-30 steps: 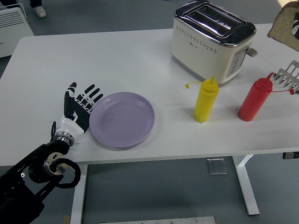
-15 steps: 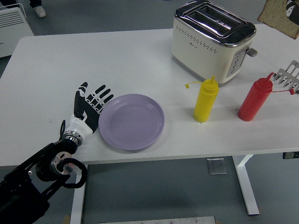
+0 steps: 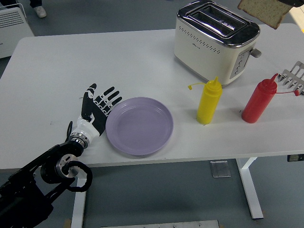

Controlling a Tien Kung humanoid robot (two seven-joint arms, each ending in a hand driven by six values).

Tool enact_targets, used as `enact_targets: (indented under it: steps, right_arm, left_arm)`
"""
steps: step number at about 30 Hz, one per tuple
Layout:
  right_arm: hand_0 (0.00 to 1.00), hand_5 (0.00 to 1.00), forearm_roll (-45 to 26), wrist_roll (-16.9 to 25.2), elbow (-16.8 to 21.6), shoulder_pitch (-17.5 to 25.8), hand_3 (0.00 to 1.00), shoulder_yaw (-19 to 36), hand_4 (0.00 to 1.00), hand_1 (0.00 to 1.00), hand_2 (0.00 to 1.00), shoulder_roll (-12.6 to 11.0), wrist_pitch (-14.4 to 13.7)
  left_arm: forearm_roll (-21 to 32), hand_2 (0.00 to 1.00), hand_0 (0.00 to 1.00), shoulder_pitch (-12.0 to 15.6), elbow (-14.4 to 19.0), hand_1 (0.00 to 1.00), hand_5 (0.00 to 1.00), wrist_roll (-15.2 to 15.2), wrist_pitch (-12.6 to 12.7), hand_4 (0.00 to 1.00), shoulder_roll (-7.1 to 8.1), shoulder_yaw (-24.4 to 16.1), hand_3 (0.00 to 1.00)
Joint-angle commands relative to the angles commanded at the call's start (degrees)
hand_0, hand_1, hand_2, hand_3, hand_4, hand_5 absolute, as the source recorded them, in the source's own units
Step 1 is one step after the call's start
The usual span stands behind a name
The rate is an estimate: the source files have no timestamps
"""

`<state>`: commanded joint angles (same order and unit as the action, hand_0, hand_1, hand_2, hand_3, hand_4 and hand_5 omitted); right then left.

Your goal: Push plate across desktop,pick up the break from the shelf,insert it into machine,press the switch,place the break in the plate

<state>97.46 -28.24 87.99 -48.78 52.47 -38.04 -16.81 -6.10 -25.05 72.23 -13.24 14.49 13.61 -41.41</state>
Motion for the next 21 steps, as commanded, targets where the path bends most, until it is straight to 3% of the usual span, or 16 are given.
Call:
enact_targets:
  steps: [11, 21]
  right_arm:
    - [0.280, 0.002, -5.2, -0.5, -2.3, -6.1, 0.479, -6.2, 0.328, 0.422, 0.458, 3.2, -0.5]
    - [0.275, 0.002, -9.9, -4.1, -7.9, -13.2, 0.480, -10.9, 0.349, 0.422, 0.458, 6.7, -1.7]
  left_arm:
    - [0.5, 0.745, 0.833, -0.4, 0.3, 0.776, 0.998, 0.1, 0.0, 0.643, -0.06, 0.2, 0.704]
    - [2.5, 0.745, 0.833, 0.8, 1.2, 0.773, 0.998, 0.5, 0.5, 0.639, 0.86, -4.7, 0.704]
